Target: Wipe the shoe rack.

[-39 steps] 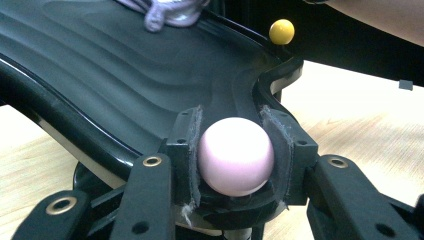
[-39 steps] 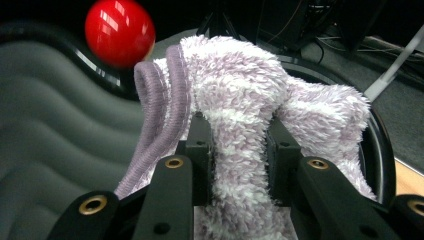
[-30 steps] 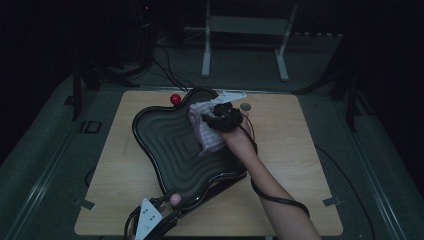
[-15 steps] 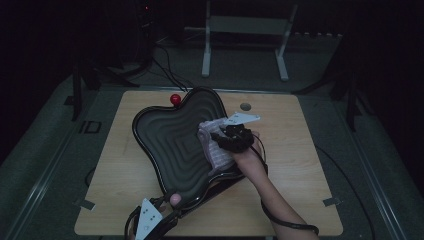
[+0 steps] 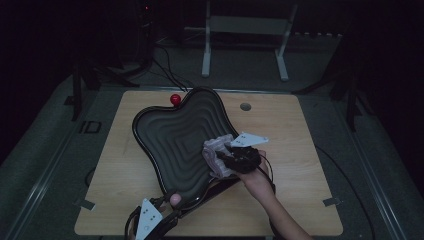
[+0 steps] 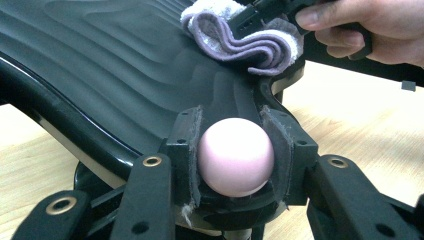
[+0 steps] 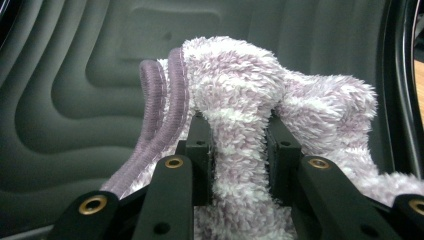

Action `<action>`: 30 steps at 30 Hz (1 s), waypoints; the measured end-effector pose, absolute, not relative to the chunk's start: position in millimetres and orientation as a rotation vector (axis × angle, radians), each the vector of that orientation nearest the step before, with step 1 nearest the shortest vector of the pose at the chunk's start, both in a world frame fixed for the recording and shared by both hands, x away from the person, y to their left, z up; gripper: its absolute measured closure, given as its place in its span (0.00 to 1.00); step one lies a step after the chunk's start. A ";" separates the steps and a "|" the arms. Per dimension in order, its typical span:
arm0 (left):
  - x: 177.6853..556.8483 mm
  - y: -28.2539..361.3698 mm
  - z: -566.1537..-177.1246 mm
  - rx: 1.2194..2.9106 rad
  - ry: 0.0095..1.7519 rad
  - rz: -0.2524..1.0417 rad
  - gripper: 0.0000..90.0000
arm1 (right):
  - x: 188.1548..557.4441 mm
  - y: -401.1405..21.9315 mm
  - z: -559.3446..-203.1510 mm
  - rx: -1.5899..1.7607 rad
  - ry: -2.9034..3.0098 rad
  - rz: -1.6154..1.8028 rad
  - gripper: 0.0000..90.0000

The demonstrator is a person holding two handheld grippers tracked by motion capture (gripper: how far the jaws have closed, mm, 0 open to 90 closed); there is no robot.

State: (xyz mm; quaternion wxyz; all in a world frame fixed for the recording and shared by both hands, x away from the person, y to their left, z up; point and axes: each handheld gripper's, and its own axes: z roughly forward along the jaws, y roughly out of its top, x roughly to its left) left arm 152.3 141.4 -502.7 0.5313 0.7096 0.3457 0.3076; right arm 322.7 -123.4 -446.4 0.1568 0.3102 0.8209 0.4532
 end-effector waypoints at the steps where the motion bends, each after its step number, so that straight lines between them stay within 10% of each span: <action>1: 152.2 141.2 -502.7 1.691 0.827 0.735 0.67 | 322.7 -123.6 -446.6 0.892 2.349 1.304 0.78; 30: 152.7 142.9 -502.9 1.695 0.813 0.728 0.67 | 419.8 -36.4 -369.8 0.862 2.274 1.355 0.77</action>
